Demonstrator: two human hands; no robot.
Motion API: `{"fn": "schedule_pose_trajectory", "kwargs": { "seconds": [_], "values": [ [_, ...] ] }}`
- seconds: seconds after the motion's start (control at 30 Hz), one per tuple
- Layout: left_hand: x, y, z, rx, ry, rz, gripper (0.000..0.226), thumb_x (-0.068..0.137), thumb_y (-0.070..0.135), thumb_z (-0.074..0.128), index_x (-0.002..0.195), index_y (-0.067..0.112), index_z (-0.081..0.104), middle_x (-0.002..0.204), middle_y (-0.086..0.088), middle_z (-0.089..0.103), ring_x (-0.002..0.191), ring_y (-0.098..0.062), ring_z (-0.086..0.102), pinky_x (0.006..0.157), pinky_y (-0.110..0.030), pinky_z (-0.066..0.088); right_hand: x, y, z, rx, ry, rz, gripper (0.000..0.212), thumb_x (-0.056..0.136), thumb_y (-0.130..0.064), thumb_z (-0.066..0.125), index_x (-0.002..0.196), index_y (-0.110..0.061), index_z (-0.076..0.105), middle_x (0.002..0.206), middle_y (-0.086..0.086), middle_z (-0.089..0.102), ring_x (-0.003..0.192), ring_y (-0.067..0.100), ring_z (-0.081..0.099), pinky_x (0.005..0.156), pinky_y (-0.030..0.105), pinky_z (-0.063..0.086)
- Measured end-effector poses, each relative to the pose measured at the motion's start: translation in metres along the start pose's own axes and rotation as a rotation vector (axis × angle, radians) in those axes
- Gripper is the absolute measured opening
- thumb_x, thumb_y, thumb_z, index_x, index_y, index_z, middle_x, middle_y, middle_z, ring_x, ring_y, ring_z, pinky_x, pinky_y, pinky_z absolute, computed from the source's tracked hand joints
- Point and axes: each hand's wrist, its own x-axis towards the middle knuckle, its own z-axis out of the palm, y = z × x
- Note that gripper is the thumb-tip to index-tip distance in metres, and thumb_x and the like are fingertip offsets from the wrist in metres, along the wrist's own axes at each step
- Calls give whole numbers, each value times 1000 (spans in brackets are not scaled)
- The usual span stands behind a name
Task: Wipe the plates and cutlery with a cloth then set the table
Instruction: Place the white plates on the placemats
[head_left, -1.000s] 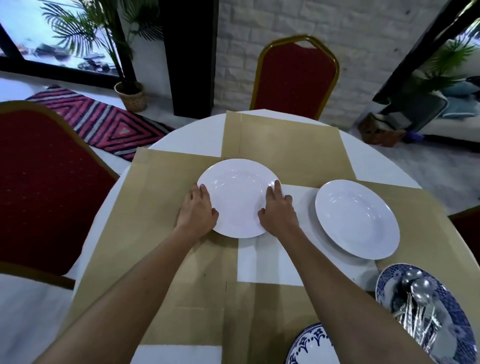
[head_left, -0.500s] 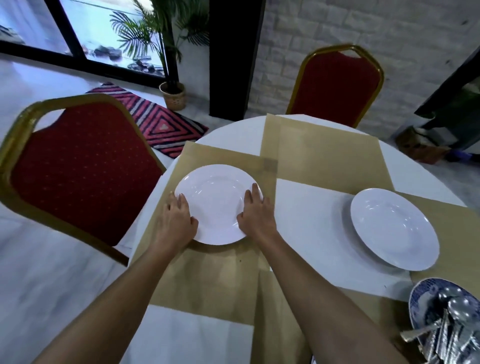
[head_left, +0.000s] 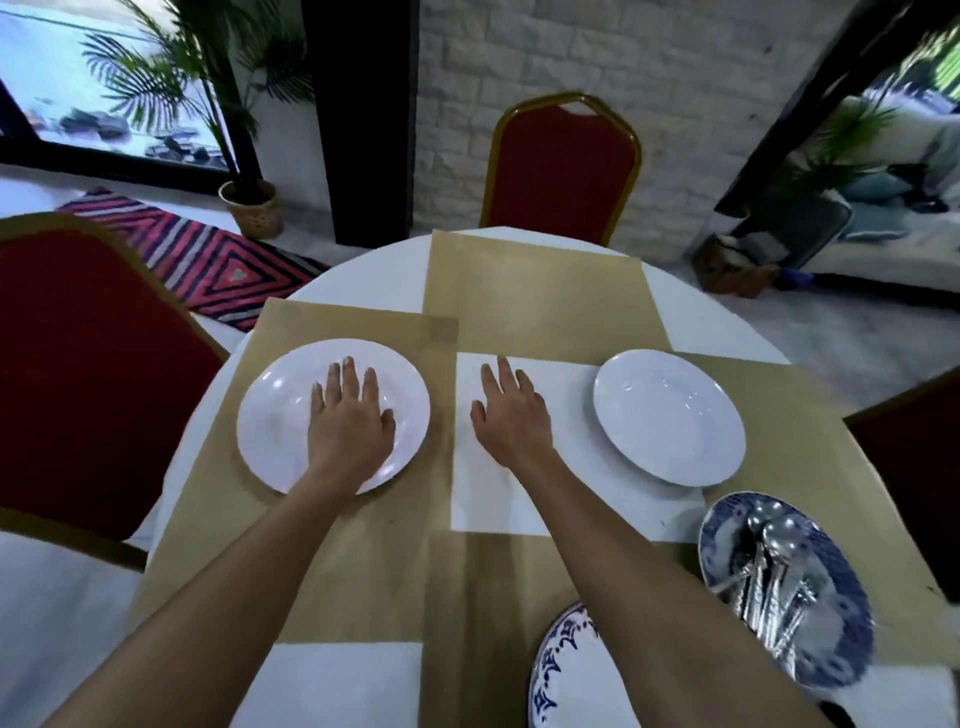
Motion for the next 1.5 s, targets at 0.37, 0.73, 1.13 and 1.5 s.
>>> {"fn": "schedule_pose_trajectory", "kwargs": {
  "seconds": [0.37, 0.73, 1.13, 1.5],
  "values": [
    [35, 211, 19, -38, -106, 347, 61, 100, 39, 31, 151, 11, 13, 160, -10, 4, 147, -26, 5, 118, -42, 8, -19, 206, -37, -102, 29, 256, 61, 101, -37, 34, 155, -19, 11, 163, 3, 4, 146, 31, 15, 111, 43, 27],
    [44, 303, 85, 100, -209, 367, 67, 97, 46, 33, 151, 12, 11, 160, -11, -1, 146, -35, -2, 118, -46, 8, -22, 318, -16, -69, -53, 380, 63, 99, -37, 41, 153, -20, 13, 162, 1, 2, 145, 43, 8, 113, 49, 23],
    [44, 305, 90, 67, -207, 286, 71, 93, 36, 40, 151, 13, 8, 159, -10, -8, 119, -38, 36, 96, -37, 40, -19, 310, -13, -5, -53, 370, 68, 97, -26, 44, 153, -11, 10, 162, 6, -5, 131, 39, 33, 102, 40, 37],
    [153, 251, 69, 46, -142, 152, 72, 92, 34, 43, 151, 13, 7, 159, -10, -8, 135, -44, 21, 109, -44, 25, 109, 261, -40, -14, 8, 239, 67, 97, -27, 43, 153, -12, 11, 162, 6, -2, 131, 41, 33, 107, 43, 32]
  ]
}}
